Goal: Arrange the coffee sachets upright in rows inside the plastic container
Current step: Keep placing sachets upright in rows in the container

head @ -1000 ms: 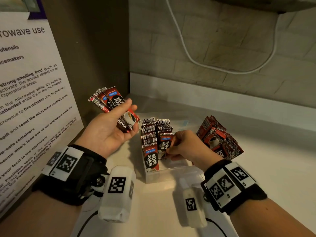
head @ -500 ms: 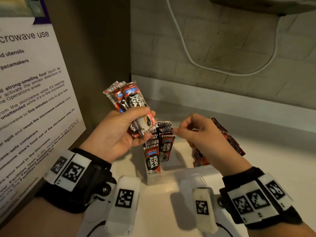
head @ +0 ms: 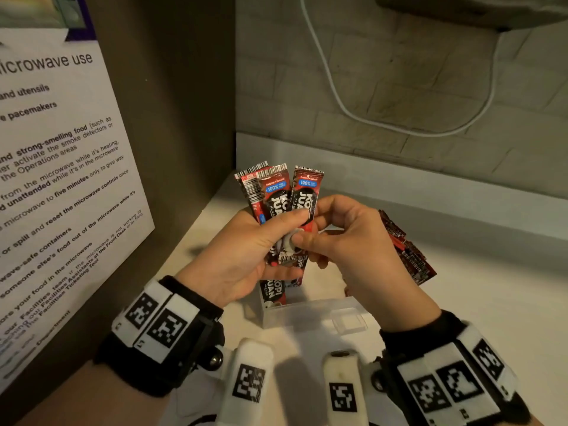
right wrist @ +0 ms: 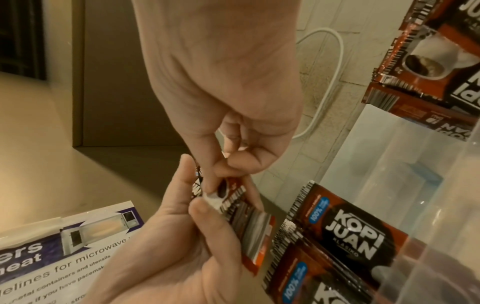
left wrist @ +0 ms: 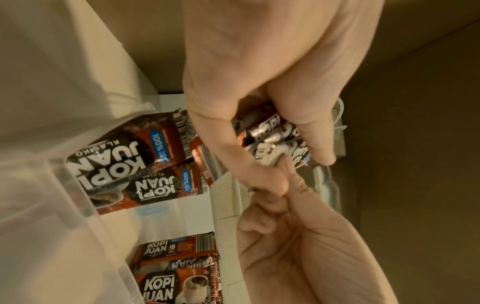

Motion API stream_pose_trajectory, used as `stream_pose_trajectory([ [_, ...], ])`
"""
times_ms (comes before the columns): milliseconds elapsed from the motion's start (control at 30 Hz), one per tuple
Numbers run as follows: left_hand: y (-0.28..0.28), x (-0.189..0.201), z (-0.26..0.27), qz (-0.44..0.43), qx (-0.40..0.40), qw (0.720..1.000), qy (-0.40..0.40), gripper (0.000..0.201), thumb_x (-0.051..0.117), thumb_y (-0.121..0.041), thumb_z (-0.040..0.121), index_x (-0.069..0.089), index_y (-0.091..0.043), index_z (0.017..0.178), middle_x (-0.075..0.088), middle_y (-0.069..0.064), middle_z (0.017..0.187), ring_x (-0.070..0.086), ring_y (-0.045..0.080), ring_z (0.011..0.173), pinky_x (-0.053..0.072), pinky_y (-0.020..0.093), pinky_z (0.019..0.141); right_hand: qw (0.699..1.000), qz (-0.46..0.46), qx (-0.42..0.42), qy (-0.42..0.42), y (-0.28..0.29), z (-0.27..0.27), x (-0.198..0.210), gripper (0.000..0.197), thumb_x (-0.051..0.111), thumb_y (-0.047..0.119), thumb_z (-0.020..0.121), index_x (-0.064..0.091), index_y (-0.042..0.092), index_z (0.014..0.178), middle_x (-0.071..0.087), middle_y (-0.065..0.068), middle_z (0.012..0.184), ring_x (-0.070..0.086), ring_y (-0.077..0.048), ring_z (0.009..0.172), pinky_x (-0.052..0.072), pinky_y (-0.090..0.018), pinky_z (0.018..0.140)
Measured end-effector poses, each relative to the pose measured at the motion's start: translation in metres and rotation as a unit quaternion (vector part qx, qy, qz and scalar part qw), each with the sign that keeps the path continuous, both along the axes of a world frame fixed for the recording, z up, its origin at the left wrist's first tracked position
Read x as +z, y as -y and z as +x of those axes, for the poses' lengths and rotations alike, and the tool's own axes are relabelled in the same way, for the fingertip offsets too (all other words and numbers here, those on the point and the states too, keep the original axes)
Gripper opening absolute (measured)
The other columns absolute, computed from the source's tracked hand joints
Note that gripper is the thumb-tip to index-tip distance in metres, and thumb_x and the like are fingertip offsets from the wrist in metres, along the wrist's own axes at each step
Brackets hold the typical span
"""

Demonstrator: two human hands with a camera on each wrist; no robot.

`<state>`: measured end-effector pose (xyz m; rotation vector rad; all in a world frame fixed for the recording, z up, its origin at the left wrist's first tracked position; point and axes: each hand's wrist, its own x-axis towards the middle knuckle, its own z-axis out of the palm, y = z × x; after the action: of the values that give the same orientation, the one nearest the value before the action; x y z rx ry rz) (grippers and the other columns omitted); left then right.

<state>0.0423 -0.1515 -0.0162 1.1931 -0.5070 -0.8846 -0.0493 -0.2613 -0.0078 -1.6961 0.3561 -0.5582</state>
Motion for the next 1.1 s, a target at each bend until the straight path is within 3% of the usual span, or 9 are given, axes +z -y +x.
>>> stream_pose_trajectory([
  [133,-0.003,0.001,0.005,-0.002,-0.026,0.999,-0.029,0.014,0.056,-0.016,0.091,0.068,-0.015,0.098,0.070,0.013,0.092,0.068,0.029,0.082,0.058,0.044,0.062,0.999,0.035,-0.001,0.018,0.004,0.000,0.000,0.019,0.069,-0.008,0.077,0.060,0.007,0.083,0.057,-0.001,0.061,0.055,-0.014,0.045,0.046,-0.023,0.043],
  [267,-0.010,0.008,0.022,-0.007,0.029,0.998,-0.046,0.010,0.054,-0.023,0.092,0.064,-0.022,0.091,0.073,0.003,0.088,0.067,0.024,0.080,0.056,0.047,0.065,0.990,0.126,-0.031,0.053,0.018,-0.003,0.003,0.015,0.054,-0.005,0.089,0.056,0.008,0.082,0.064,-0.006,0.063,0.058,-0.016,0.047,0.049,-0.024,0.045],
  [367,-0.020,0.011,0.039,0.002,0.065,0.996,-0.059,0.013,0.053,-0.029,0.093,0.064,-0.026,0.089,0.074,0.001,0.098,0.068,0.021,0.086,0.054,0.050,0.068,0.995,0.071,-0.064,-0.006,0.036,-0.012,-0.002,0.018,0.057,-0.001,0.089,0.058,0.010,0.075,0.068,-0.008,0.068,0.062,-0.018,0.053,0.053,-0.030,0.056],
  [500,-0.024,0.007,0.052,-0.016,0.136,0.984,-0.111,0.012,0.051,-0.026,0.095,0.061,-0.026,0.088,0.074,-0.003,0.090,0.070,0.018,0.087,0.054,0.041,0.062,0.981,-0.072,-0.007,-0.181,0.045,-0.018,-0.020,0.003,0.064,0.001,0.085,0.064,-0.002,0.085,0.072,-0.012,0.078,0.069,-0.021,0.068,0.056,-0.031,0.065],
  [600,-0.021,0.001,0.052,-0.031,0.166,0.975,-0.148,0.012,0.051,-0.022,0.096,0.059,-0.024,0.087,0.074,-0.004,0.083,0.071,0.016,0.076,0.053,0.032,0.053,0.965,-0.119,0.017,-0.235,0.042,-0.011,-0.034,0.009,0.067,-0.004,0.082,0.065,-0.004,0.091,0.073,-0.015,0.081,0.069,-0.018,0.067,0.055,-0.022,0.059],
  [667,-0.019,-0.004,0.052,-0.028,0.179,0.969,-0.171,0.011,0.052,-0.021,0.096,0.058,-0.023,0.087,0.074,-0.002,0.079,0.069,0.016,0.068,0.050,0.027,0.047,0.957,-0.130,0.019,-0.260,0.040,-0.005,-0.041,0.010,0.068,-0.005,0.081,0.065,-0.006,0.091,0.072,-0.016,0.080,0.067,-0.016,0.063,0.058,-0.027,0.061],
  [767,-0.017,-0.011,0.052,-0.023,0.193,0.963,-0.188,0.005,0.055,-0.018,0.095,0.056,-0.018,0.091,0.075,0.001,0.078,0.068,0.014,0.058,0.047,0.023,0.043,0.949,-0.139,0.009,-0.283,0.040,0.002,-0.050,0.011,0.069,-0.005,0.080,0.065,-0.009,0.089,0.072,-0.018,0.078,0.067,-0.017,0.061,0.059,-0.040,0.070],
  [1000,-0.016,-0.020,0.051,-0.001,0.221,0.956,-0.191,0.005,0.063,-0.016,0.090,0.059,-0.015,0.086,0.072,0.001,0.068,0.067,0.013,0.051,0.048,0.021,0.042,0.954,-0.155,-0.052,-0.251,0.039,0.013,-0.056,0.014,0.075,-0.003,0.075,0.062,-0.008,0.077,0.070,-0.021,0.072,0.066,-0.022,0.060,0.058,-0.038,0.065],
  [1100,-0.015,-0.023,0.050,0.012,0.223,0.953,-0.202,0.007,0.065,-0.016,0.089,0.059,-0.015,0.091,0.070,0.006,0.080,0.069,0.020,0.066,0.049,0.023,0.043,0.953,-0.167,-0.054,-0.246,0.038,0.016,-0.059,0.015,0.077,0.000,0.074,0.063,-0.003,0.072,0.070,-0.014,0.067,0.066,-0.019,0.058,0.058,-0.035,0.064],
])
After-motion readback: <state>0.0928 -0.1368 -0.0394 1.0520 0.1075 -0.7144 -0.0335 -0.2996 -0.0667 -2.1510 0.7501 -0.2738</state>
